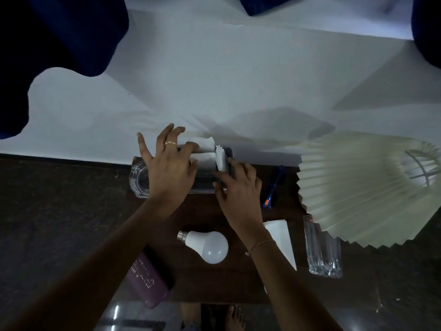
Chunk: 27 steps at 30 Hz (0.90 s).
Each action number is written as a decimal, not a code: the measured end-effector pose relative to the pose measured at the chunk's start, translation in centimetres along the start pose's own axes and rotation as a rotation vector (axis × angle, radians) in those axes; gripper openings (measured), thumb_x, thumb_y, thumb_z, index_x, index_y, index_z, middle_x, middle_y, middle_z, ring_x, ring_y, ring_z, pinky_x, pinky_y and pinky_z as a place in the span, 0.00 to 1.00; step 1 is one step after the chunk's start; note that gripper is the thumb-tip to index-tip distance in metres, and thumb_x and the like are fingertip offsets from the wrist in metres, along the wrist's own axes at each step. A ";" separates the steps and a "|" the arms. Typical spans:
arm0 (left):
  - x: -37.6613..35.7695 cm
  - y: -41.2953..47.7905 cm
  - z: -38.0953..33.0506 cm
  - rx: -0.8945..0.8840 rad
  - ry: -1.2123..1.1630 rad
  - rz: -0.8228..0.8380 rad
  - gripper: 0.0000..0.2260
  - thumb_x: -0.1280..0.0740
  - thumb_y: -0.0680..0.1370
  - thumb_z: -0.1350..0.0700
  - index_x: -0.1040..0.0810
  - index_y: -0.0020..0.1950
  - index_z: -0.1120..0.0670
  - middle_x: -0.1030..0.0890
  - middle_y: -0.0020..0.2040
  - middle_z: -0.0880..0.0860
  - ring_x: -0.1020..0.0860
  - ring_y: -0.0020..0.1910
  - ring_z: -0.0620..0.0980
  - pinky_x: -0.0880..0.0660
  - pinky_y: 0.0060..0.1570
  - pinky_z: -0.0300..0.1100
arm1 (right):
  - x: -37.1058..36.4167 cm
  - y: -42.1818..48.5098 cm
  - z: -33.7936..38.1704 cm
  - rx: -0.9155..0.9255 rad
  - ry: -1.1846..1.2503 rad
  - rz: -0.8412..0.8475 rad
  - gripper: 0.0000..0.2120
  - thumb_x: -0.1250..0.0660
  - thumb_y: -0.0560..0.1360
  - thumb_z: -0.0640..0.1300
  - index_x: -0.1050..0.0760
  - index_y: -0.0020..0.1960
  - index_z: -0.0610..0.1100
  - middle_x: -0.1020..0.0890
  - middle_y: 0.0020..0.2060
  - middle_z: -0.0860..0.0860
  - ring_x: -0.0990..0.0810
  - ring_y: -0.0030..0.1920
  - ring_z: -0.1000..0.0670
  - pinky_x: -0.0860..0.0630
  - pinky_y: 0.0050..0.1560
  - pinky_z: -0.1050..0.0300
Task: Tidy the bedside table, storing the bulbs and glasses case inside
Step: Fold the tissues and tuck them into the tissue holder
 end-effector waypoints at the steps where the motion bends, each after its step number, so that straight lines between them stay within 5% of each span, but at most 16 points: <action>1: 0.0 -0.3 0.2 0.012 -0.008 -0.004 0.10 0.32 0.71 0.55 0.22 0.52 0.49 0.29 0.67 0.54 0.38 0.72 0.55 0.53 0.68 0.70 | 0.0 0.0 0.0 0.000 -0.006 -0.007 0.15 0.39 0.77 0.48 0.27 0.62 0.48 0.30 0.68 0.47 0.38 0.70 0.44 0.39 0.67 0.43; 6: 0.1 -1.2 0.7 0.056 -0.034 -0.010 0.10 0.33 0.72 0.54 0.24 0.53 0.48 0.30 0.68 0.54 0.38 0.73 0.56 0.52 0.68 0.69 | 0.9 -0.5 0.1 -0.081 0.151 -0.142 0.16 0.39 0.77 0.45 0.28 0.64 0.45 0.23 0.61 0.47 0.32 0.66 0.45 0.36 0.65 0.43; 20: -0.3 0.8 -0.3 0.059 0.045 0.185 0.15 0.37 0.72 0.51 0.22 0.58 0.49 0.39 0.75 0.58 0.50 0.76 0.59 0.59 0.65 0.74 | 1.2 -2.2 -1.0 -0.225 0.327 -0.164 0.15 0.36 0.76 0.42 0.26 0.62 0.48 0.34 0.69 0.47 0.41 0.69 0.47 0.32 0.66 0.51; 24: 1.0 0.0 -1.5 0.149 -0.066 0.100 0.17 0.37 0.69 0.53 0.24 0.57 0.49 0.35 0.71 0.56 0.41 0.73 0.57 0.45 0.65 0.64 | 2.0 -4.6 -2.0 -0.250 0.360 -0.214 0.13 0.36 0.75 0.41 0.25 0.59 0.49 0.31 0.65 0.48 0.38 0.65 0.51 0.31 0.60 0.59; 27: 2.0 -2.4 -3.2 0.199 -0.180 -0.031 0.20 0.38 0.66 0.53 0.27 0.57 0.53 0.31 0.65 0.59 0.34 0.61 0.59 0.37 0.52 0.51 | 2.5 -7.0 -3.2 -0.295 0.356 -0.254 0.12 0.35 0.75 0.38 0.24 0.57 0.48 0.28 0.59 0.47 0.35 0.60 0.54 0.34 0.52 0.73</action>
Point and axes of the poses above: each hand's wrist, its own y-axis towards the middle knuckle, its own x-axis out of the back of the hand, z = x × y, the point moved 1 cm from there along y, towards the middle knuckle
